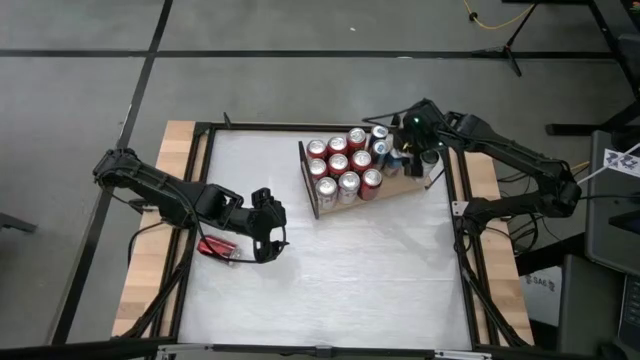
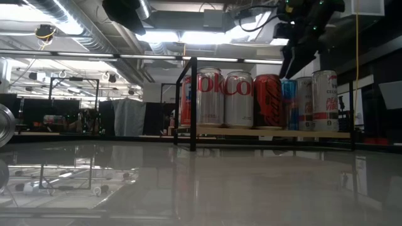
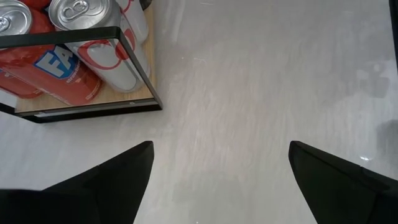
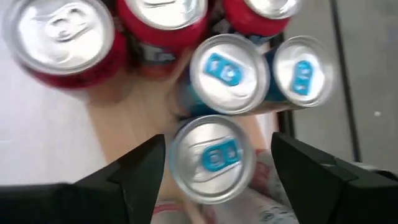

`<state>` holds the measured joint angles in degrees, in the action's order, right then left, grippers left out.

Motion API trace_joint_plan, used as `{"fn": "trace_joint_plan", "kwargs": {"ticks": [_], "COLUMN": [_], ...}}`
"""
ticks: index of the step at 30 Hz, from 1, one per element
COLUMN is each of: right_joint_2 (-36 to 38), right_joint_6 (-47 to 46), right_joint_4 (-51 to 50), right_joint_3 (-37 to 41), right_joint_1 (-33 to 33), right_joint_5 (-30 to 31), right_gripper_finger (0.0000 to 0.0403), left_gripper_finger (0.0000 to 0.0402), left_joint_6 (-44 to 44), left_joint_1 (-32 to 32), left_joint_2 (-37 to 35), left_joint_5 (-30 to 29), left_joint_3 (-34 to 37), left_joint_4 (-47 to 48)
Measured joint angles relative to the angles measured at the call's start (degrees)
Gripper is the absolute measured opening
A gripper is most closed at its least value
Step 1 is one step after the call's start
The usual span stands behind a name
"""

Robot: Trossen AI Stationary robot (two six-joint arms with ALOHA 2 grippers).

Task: Place canned beverage on shelf
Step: Put the red soda can on the shelf

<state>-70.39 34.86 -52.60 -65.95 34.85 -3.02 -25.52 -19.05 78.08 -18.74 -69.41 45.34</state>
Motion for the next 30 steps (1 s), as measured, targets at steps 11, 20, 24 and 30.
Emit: {"fn": "trace_joint_plan", "kwargs": {"ticks": [11, 20, 24, 30], "right_joint_2": [0.00, 0.00, 0.00, 0.00], "right_joint_6": [-0.03, 0.00, 0.02, -0.01], "right_joint_4": [-0.99, -1.15, -1.15, -0.71], "right_joint_3": [0.00, 0.00, 0.00, 0.00], "right_joint_1": [0.00, 0.00, 0.00, 0.04], "right_joint_5": [-2.52, 3.92, 7.34, 8.93], "right_gripper_finger": [0.0282, 0.0282, 0.0282, 0.0282], "left_gripper_finger": [0.0364, 0.0364, 0.0364, 0.0364], "left_joint_6": [0.07, 0.04, 0.04, 0.04], "left_joint_1": [0.00, -0.01, 0.00, 0.00], "left_joint_2": [0.00, -0.01, -0.02, -0.01], "left_joint_5": [0.00, -0.01, 0.00, -0.02], "left_joint_3": [0.00, 0.00, 0.00, 0.00], "left_joint_4": [0.00, 0.00, 0.00, 0.00]}}
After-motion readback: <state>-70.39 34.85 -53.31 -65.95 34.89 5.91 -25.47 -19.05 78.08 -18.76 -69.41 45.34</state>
